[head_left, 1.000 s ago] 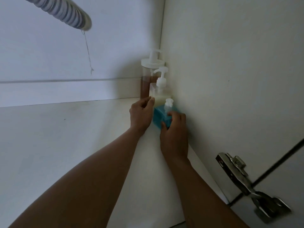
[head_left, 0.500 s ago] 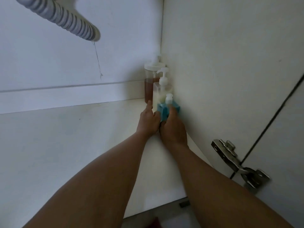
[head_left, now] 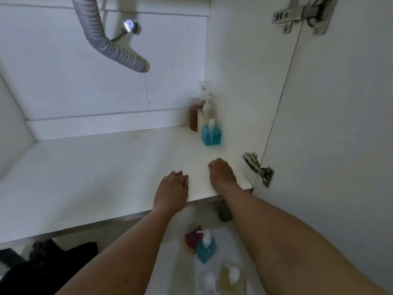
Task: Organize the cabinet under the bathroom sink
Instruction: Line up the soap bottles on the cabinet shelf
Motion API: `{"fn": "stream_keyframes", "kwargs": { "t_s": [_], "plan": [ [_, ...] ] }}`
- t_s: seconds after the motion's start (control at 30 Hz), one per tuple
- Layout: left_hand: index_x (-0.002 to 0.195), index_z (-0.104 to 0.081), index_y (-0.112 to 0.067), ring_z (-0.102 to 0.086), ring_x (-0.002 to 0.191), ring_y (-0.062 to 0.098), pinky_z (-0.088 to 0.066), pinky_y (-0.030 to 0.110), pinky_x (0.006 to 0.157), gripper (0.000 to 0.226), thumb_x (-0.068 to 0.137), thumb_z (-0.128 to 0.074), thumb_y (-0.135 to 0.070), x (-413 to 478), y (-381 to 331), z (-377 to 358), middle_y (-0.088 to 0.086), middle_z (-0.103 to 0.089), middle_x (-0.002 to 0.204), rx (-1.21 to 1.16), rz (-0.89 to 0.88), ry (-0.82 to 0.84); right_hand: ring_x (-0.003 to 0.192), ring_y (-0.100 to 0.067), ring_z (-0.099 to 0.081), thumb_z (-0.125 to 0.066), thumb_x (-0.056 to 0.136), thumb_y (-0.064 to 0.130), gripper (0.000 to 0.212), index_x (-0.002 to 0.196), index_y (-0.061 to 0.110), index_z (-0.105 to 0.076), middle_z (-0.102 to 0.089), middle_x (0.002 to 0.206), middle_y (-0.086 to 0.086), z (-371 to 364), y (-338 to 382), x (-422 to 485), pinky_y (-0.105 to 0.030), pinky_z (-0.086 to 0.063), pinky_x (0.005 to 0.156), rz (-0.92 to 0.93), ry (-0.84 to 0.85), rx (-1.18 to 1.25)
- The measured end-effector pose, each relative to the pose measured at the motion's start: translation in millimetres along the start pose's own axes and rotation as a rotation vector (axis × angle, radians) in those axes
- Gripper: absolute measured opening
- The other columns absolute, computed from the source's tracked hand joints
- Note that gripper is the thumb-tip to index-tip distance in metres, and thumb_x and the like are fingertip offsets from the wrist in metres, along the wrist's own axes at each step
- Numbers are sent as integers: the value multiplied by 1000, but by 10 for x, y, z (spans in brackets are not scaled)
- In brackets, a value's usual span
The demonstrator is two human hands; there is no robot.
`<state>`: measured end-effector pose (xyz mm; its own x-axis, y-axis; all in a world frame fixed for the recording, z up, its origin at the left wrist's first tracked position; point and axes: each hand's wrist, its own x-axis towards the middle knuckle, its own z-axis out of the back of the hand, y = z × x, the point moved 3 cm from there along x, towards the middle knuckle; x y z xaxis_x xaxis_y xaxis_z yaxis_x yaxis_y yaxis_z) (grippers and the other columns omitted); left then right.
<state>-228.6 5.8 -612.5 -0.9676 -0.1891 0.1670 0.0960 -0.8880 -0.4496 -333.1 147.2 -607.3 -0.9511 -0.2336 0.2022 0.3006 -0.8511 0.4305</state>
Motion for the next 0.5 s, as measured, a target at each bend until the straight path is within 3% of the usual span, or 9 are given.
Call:
{"fn": "stream_keyframes", "kwargs": {
  "t_s": [0.07, 0.13, 0.17, 0.27, 0.33, 0.43, 0.5],
  "plan": [
    [147, -49, -17, -35, 145, 21, -23, 35, 122, 44, 109, -30, -28, -279, 4, 32, 4, -41, 157, 37, -42, -4, 104, -28, -60, -38, 98, 0, 29, 104, -1, -65, -57, 114, -14, 76, -6, -291, -33, -48, 89, 3, 35, -7],
    [148, -46, -17, -28, 149, 22, -19, 38, 124, 44, 108, -32, -29, -541, 26, 15, 5, -38, 159, 30, -67, -13, 92, -24, -56, -38, 95, -4, 27, 81, 5, -59, -55, 100, -14, 123, -40, -583, -29, -42, 75, 15, 62, 4],
    [149, -46, -17, -24, 151, 22, -16, 39, 125, 44, 107, -35, -30, -680, 44, -7, 5, -36, 160, 16, -81, -20, 91, -23, -55, -38, 95, -3, 26, 80, 4, -59, -56, 101, -14, 141, -63, -722, -29, -40, 74, 30, 65, 16],
    [142, -53, -20, -22, 152, 22, -15, 39, 124, 44, 101, -51, -36, -1183, 104, -103, 3, -38, 159, -45, -165, -100, 96, -22, -57, -42, 99, 5, 24, 103, 4, -65, -59, 109, -9, 235, -132, -1209, -29, -43, 80, 97, 27, 93],
    [136, -58, -25, -36, 145, 21, -25, 35, 117, 53, 91, -54, -52, -1541, 152, -220, -1, -47, 152, -99, -175, -103, 96, -16, -57, -42, 102, 16, 23, 113, 13, -62, -59, 110, -1, 228, -256, -1598, -28, -46, 81, 98, 0, 90],
    [144, -44, -37, -45, 130, 7, -31, 20, 107, 81, 74, -58, -75, -1954, 216, -504, -16, -47, 144, -257, -41, 157, 114, -15, -55, -52, 96, 23, 39, 135, 23, -50, -57, 130, 1, -55, -594, -2151, -29, -47, 95, -102, 185, 147],
    [145, -38, -39, -43, 118, -1, -33, 17, 98, 93, 66, -73, -75, -2103, 172, -610, -23, -44, 136, -322, 11, 257, 123, -17, -50, -63, 89, 25, 59, 143, 23, -41, -49, 138, -1, -249, -758, -2408, -30, -45, 102, -224, 339, 293]
  ]
}}
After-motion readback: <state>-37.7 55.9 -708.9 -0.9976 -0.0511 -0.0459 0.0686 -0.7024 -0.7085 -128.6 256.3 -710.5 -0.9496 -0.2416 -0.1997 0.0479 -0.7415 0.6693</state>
